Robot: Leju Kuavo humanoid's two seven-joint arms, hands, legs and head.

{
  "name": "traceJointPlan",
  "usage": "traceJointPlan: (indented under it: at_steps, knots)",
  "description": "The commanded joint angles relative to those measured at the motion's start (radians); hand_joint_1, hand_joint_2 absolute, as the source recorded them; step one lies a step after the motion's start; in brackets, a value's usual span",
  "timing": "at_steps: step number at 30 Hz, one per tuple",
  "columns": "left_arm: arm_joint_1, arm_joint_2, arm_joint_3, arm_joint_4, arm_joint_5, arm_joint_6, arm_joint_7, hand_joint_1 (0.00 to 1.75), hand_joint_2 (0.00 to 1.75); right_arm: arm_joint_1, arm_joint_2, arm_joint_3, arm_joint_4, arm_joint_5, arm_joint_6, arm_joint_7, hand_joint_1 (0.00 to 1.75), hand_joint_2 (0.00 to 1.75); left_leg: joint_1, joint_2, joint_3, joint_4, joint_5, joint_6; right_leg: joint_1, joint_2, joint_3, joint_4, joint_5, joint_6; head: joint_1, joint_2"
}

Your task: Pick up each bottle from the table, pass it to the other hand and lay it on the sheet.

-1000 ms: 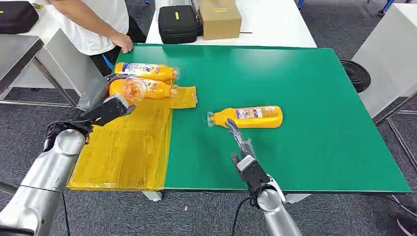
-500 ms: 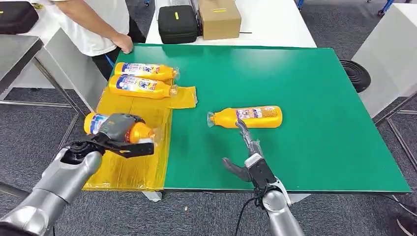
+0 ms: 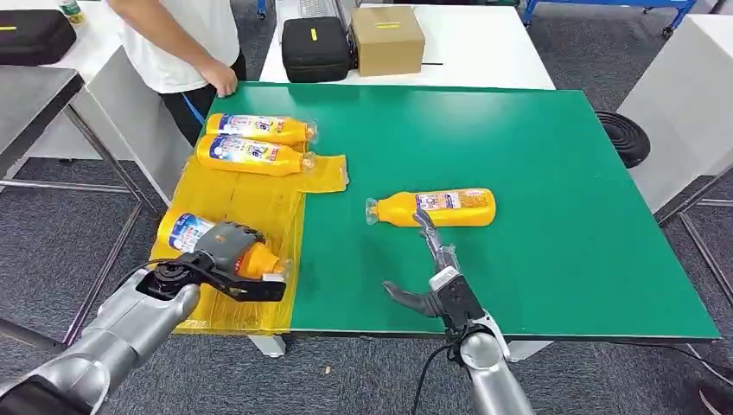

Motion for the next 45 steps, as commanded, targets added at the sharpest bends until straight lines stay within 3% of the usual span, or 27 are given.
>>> traceJointPlan:
  at_steps: [1,2,3,4,5,15,21,37,45]
  knots:
    - [0.001,-0.036,-0.1,0.153,-0.02,-0.04,-0.021,1.47,1.75,-0.058,-0.005,-0.009,0.118,-0.013,0.004,-0.009,0.0,1.75,0.0,0.003,0.004,-0.002,0.0,0.0,0.0,0.002,0.003,-0.002,0.001,-0.002,0.0,0.0]
    - [-0.007,-0.037,-0.109,0.161,-0.024,-0.048,-0.03,1.12,1.75,-0.061,-0.005,-0.006,0.126,-0.014,0.004,-0.013,0.0,1.75,-0.001,0.003,0.005,-0.002,0.0,0.0,0.0,0.002,0.003,-0.002,0.001,-0.002,0.0,0.0]
    - [-0.011,-0.036,-0.111,0.164,-0.025,-0.052,-0.034,0.47,1.75,-0.062,-0.005,-0.005,0.13,-0.015,0.004,-0.014,0.0,1.75,-0.001,0.002,0.005,-0.002,0.0,0.0,0.0,0.001,0.004,-0.001,0.0,-0.001,0.0,0.0]
    - [-0.02,-0.035,-0.124,0.17,-0.028,-0.067,-0.047,0.19,1.75,-0.066,-0.005,-0.003,0.139,-0.017,0.004,-0.017,0.0,1.75,-0.001,0.003,0.005,-0.002,0.0,0.0,0.0,0.002,0.004,-0.002,0.001,-0.002,0.0,0.0]
    - [-0.024,-0.035,-0.126,0.173,-0.025,-0.077,-0.054,0.05,1.75,-0.069,-0.005,-0.002,0.142,-0.019,0.004,-0.018,0.0,1.75,0.0,0.004,0.006,-0.003,0.001,0.0,0.0,0.003,0.004,-0.003,0.002,-0.003,0.0,0.0]
    - [-0.115,-0.006,-0.163,0.193,0.08,-0.273,-0.233,0.02,1.75,-0.075,-0.011,0.011,0.161,-0.028,-0.002,-0.028,0.0,1.75,0.0,0.004,0.005,-0.001,0.0,0.0,0.0,0.003,0.004,-0.001,0.001,-0.002,0.0,0.0]
    - [-0.129,0.021,-0.186,0.191,0.141,-0.316,-0.274,0.0,1.75,-0.075,-0.015,0.026,0.171,-0.037,-0.005,-0.033,0.0,1.75,0.0,0.004,0.005,-0.001,-0.001,0.0,0.001,0.003,0.003,0.0,0.0,-0.002,0.0,0.0]
    - [-0.148,0.018,-0.149,0.166,0.251,-0.231,-0.255,0.0,1.75,-0.079,-0.023,0.037,0.184,-0.042,-0.014,-0.034,0.0,1.75,0.0,0.005,0.003,-0.001,-0.001,0.0,0.001,0.003,0.002,-0.001,0.001,-0.003,0.0,0.0]
    - [-0.164,0.109,-0.142,0.008,0.298,-0.23,-0.266,0.0,1.75,-0.034,-0.027,0.033,0.137,-0.041,-0.016,-0.025,0.0,1.75,0.001,0.003,0.001,0.0,-0.001,-0.001,0.001,0.001,-0.001,0.001,0.0,-0.003,0.0,0.0]
